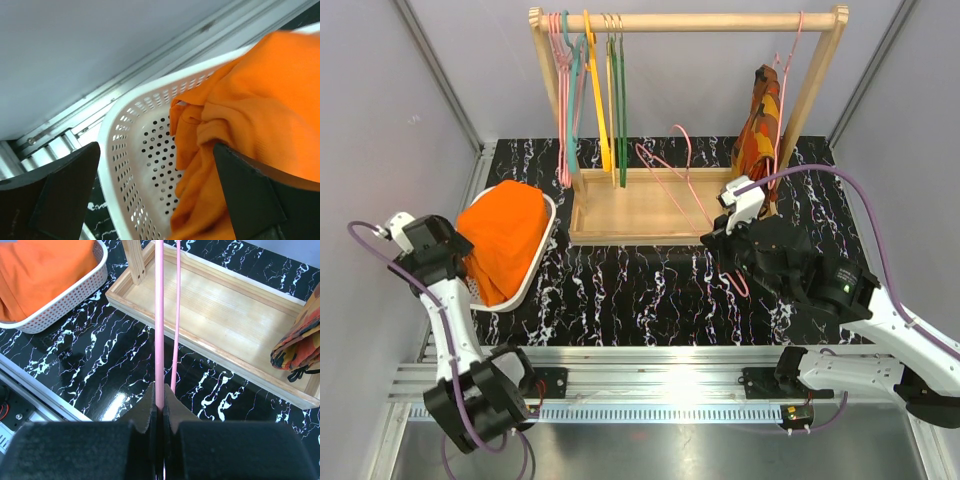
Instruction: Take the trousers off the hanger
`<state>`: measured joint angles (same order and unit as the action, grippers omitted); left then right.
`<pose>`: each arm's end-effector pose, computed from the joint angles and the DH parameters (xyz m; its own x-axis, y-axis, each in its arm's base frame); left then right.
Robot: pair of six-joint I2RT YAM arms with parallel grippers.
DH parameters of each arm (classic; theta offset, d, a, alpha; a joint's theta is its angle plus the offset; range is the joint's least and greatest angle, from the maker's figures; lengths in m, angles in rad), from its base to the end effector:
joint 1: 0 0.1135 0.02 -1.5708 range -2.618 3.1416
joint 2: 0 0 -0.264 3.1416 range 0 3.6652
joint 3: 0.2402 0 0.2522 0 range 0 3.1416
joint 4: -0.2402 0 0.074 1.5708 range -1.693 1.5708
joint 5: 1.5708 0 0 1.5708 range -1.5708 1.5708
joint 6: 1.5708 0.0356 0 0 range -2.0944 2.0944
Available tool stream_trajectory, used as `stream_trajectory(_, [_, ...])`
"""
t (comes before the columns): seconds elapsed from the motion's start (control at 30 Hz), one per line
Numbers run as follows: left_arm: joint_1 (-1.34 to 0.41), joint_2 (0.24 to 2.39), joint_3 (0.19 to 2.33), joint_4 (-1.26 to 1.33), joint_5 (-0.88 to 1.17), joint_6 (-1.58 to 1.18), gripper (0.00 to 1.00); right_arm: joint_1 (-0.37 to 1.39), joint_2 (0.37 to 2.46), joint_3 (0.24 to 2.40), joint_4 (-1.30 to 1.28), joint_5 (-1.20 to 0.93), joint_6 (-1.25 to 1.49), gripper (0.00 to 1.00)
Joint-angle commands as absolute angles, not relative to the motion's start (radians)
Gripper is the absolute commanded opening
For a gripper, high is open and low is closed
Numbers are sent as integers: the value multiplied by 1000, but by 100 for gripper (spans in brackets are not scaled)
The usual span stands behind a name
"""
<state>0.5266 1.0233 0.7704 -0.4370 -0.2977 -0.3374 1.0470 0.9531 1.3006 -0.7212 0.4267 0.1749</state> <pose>0.1833 0.1186 0.2669 -0.2954 -0.5378 -0.7896 -0.8201 0.5667 -0.0792 0.1008 0.1451 0.4297 -0.2834 -0.1740 -0.9431 -0.5547 0.8319 0.0132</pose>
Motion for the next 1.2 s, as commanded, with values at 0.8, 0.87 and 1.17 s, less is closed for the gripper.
stream_trajectory(0.8, [233, 1626, 1114, -476, -179, -87, 99, 1048, 994, 1374, -649, 451, 160, 0])
stream_trajectory(0.87, [291, 1699, 1100, -489, -151, -129, 99, 1048, 989, 1377, -647, 457, 167, 0])
stream_trajectory(1.17, [377, 1812, 1077, -468, -63, -224, 86, 1048, 940, 1411, -663, 523, 181, 0])
